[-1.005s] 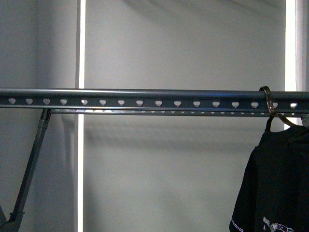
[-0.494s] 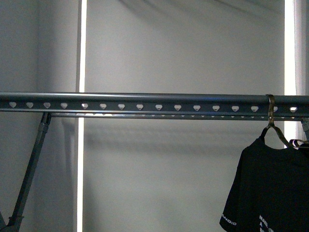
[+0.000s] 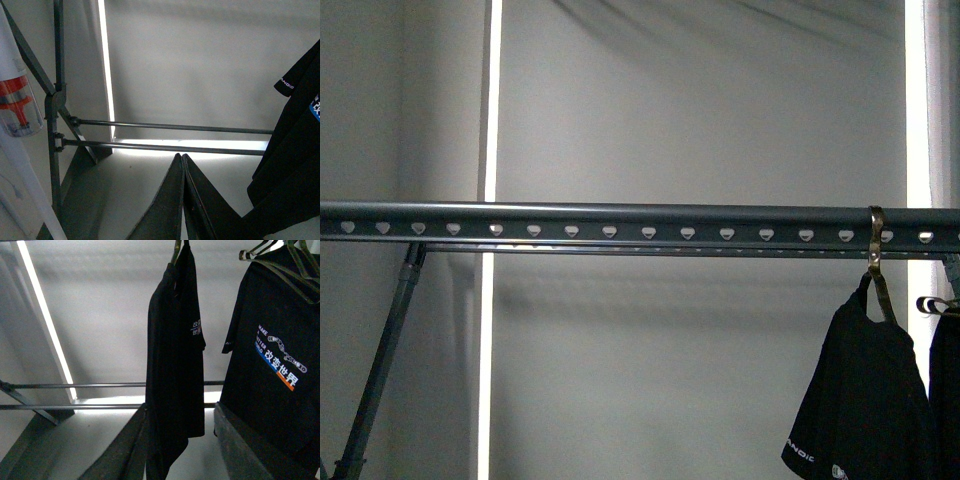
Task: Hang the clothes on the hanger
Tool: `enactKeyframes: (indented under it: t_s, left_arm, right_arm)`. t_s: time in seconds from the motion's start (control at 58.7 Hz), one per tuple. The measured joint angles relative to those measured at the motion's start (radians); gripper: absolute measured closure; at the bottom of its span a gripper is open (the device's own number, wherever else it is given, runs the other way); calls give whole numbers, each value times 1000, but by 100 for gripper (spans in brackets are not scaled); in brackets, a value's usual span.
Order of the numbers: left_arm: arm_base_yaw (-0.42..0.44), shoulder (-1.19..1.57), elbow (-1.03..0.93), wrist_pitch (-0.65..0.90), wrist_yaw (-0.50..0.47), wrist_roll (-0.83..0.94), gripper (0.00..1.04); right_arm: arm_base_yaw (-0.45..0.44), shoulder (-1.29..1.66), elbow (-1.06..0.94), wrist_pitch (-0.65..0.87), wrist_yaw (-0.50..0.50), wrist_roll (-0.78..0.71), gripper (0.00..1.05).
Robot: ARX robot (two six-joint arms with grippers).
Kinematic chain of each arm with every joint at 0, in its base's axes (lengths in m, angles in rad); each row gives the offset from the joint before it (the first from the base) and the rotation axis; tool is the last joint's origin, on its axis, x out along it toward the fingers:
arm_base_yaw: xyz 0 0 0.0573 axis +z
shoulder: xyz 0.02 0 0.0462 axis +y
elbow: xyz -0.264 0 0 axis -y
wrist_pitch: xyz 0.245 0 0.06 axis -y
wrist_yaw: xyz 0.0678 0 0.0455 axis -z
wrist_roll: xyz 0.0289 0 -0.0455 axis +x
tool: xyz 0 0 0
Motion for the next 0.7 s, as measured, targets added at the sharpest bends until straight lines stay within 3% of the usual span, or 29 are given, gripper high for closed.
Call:
enactKeyframes:
  t_s: [0.204,0.664,0.698]
  left_arm:
    - [0,-73,-26,-24,-2,2,101]
    - [0,-230,-26,-182,0,3,101]
    - [0,-276,-25,-244,-2,3,101]
  right_arm:
    - [1,-28,-37,8,0,-18,103]
    - [1,-93,-112,19,0,-17,102]
    - [1,-93,-112,19,0,-17,102]
